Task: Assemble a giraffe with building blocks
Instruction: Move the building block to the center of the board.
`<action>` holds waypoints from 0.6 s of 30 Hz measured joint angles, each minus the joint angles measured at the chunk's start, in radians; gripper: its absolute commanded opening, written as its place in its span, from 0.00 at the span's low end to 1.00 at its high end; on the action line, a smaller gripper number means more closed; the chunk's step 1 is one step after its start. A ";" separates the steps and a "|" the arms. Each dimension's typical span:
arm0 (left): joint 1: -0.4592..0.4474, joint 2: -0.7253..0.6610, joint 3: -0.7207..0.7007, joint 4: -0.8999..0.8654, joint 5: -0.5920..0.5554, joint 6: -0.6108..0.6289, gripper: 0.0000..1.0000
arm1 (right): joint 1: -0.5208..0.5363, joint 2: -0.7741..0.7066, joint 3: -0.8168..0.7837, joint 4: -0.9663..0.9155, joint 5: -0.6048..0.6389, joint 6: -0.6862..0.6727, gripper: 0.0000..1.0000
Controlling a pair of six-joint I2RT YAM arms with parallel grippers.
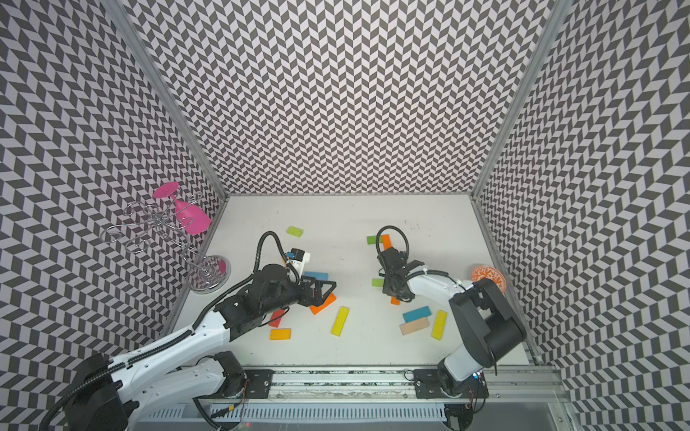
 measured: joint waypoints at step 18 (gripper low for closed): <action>0.000 0.019 0.011 -0.007 -0.006 0.016 0.99 | -0.017 0.137 0.145 0.048 -0.066 -0.203 0.15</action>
